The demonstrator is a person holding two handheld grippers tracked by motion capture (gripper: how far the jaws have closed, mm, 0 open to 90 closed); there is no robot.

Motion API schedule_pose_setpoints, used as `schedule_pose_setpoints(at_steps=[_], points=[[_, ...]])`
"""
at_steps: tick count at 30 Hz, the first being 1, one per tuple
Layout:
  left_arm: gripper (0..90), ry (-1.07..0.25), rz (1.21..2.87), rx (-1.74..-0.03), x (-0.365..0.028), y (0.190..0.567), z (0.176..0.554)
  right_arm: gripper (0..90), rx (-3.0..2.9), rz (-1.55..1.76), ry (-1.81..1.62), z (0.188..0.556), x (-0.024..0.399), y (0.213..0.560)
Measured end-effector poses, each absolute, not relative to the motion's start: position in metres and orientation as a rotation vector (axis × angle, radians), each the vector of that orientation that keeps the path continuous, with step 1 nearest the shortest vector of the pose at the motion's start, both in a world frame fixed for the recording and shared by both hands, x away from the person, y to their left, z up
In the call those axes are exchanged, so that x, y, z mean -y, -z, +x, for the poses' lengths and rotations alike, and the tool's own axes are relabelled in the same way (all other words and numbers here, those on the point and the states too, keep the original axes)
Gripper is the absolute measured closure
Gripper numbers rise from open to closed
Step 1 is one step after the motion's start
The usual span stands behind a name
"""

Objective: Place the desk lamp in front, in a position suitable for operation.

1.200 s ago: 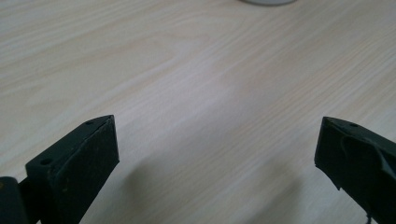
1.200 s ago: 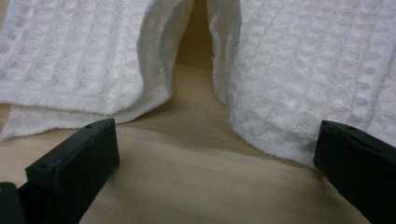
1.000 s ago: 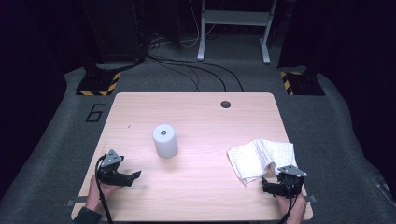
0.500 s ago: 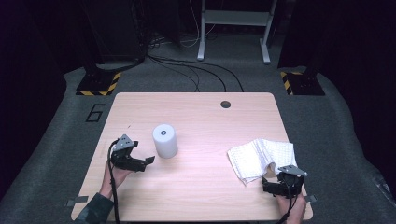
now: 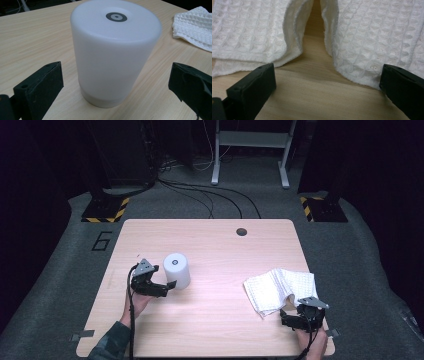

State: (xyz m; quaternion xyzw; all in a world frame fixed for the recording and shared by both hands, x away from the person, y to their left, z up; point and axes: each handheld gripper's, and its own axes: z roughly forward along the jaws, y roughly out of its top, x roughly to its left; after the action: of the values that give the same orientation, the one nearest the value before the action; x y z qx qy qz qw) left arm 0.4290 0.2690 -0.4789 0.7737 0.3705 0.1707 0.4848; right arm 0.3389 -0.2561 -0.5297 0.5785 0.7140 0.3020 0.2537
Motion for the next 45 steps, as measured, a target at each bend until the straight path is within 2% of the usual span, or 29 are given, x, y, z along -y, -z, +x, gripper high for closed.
schedule_pose_setpoints(at_steps=[16,34,38,45], points=[[0.0,-0.426,1.886,-0.910,-0.248,0.487,0.453,0.0,-1.940,1.572,-0.818,0.339,0.256,0.530],[0.0,-0.455,1.914,-0.929,-0.233,0.497,0.463,0.0,-1.931,1.578,-0.819,0.339,0.256,0.530],[5.3,-0.462,1.921,-0.942,-0.234,0.498,0.463,0.0,-1.931,1.578,-0.820,0.339,0.256,0.530],[7.2,-0.483,1.940,-0.922,-0.234,0.497,0.463,0.0,-1.931,1.578,-0.821,0.339,0.256,0.530]])
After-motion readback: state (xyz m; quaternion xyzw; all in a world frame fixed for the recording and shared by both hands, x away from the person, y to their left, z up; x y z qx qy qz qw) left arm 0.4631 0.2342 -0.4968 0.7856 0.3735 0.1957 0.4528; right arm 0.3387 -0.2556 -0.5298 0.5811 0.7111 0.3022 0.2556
